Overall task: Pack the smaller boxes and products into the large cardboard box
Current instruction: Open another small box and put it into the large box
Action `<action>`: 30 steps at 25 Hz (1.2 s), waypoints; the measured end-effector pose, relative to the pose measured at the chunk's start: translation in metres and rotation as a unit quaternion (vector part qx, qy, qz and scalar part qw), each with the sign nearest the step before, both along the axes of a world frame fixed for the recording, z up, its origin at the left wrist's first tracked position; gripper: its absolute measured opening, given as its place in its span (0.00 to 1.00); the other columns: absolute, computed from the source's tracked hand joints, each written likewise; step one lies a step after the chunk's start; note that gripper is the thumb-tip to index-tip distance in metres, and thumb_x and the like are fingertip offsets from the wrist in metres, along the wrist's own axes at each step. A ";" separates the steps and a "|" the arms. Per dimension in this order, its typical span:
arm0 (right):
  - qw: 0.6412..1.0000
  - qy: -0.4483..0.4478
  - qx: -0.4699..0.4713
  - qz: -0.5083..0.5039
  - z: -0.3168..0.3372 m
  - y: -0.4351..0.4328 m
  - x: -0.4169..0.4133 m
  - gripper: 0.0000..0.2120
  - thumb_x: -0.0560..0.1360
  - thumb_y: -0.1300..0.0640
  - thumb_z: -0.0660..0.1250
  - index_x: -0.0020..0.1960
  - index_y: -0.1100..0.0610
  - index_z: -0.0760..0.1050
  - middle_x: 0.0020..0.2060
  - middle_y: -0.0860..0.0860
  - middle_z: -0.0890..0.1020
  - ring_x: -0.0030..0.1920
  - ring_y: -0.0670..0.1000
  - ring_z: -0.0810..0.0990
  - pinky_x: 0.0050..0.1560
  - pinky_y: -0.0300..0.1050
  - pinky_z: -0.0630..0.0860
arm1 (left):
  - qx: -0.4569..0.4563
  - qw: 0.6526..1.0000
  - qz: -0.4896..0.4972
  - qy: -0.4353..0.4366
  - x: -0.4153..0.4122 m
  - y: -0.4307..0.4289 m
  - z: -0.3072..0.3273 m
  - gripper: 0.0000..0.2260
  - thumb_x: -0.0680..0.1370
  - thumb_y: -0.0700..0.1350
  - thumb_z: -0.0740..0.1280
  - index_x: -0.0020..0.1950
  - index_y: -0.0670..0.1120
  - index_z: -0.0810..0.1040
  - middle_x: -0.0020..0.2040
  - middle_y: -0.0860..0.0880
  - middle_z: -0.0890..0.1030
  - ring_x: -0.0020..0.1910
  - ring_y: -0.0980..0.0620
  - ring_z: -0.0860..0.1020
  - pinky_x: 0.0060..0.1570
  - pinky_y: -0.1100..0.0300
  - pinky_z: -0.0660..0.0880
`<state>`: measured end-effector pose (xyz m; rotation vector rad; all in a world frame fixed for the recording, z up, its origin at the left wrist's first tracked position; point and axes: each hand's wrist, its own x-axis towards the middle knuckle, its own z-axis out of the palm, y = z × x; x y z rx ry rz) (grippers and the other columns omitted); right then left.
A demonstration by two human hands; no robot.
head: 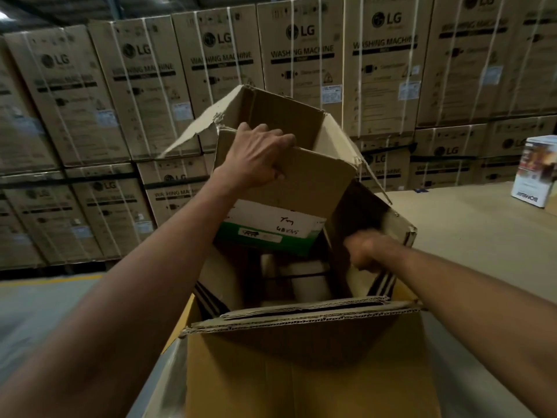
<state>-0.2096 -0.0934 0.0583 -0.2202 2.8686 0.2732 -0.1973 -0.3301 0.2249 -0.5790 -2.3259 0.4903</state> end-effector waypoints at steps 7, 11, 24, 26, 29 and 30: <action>0.915 0.011 -0.393 -0.090 0.005 0.021 -0.014 0.06 0.81 0.63 0.64 0.56 0.54 0.76 0.53 0.53 0.78 0.52 0.52 0.79 0.53 0.48 0.76 | 0.092 0.983 -0.050 -0.153 0.011 0.003 0.020 0.25 0.77 0.58 0.72 0.71 0.55 0.71 0.54 0.56 0.74 0.50 0.53 0.73 0.42 0.58 0.66; 0.781 -0.093 -0.582 -0.207 0.014 0.035 -0.012 0.10 0.82 0.66 0.61 0.60 0.61 0.77 0.55 0.59 0.83 0.54 0.59 0.83 0.52 0.55 0.81 | 0.119 0.963 -0.062 -0.232 -0.001 -0.008 -0.014 0.24 0.77 0.57 0.72 0.70 0.54 0.72 0.61 0.54 0.77 0.56 0.53 0.75 0.48 0.57 0.70; 0.694 -0.021 -0.675 -0.250 -0.002 0.018 -0.012 0.13 0.83 0.51 0.61 0.52 0.57 0.80 0.47 0.55 0.85 0.48 0.55 0.83 0.55 0.53 0.82 | 0.173 0.970 -0.094 -0.145 -0.001 -0.015 -0.068 0.22 0.75 0.56 0.74 0.66 0.52 0.76 0.55 0.51 0.82 0.46 0.54 0.75 0.42 0.57 0.69; 0.697 -0.009 -0.668 -0.260 -0.004 0.013 -0.010 0.11 0.84 0.54 0.59 0.50 0.56 0.79 0.44 0.54 0.83 0.44 0.53 0.82 0.49 0.51 0.82 | 0.176 0.970 -0.098 -0.139 0.001 -0.016 -0.072 0.22 0.75 0.56 0.74 0.67 0.51 0.76 0.55 0.51 0.82 0.46 0.55 0.73 0.42 0.58 0.67; 0.681 0.036 -0.680 -0.270 0.006 0.001 -0.006 0.15 0.84 0.52 0.56 0.57 0.57 0.79 0.51 0.55 0.84 0.51 0.56 0.82 0.49 0.51 0.81 | 0.174 0.976 -0.097 -0.089 0.002 -0.023 -0.080 0.21 0.76 0.56 0.74 0.66 0.51 0.77 0.54 0.49 0.83 0.44 0.53 0.74 0.40 0.58 0.66; 0.668 0.056 -0.690 -0.273 0.012 -0.001 -0.006 0.18 0.83 0.49 0.54 0.60 0.57 0.78 0.54 0.56 0.83 0.55 0.57 0.82 0.55 0.54 0.81 | 0.177 0.977 -0.098 -0.073 0.002 -0.025 -0.082 0.22 0.76 0.56 0.73 0.67 0.51 0.77 0.55 0.48 0.83 0.44 0.51 0.76 0.40 0.58 0.66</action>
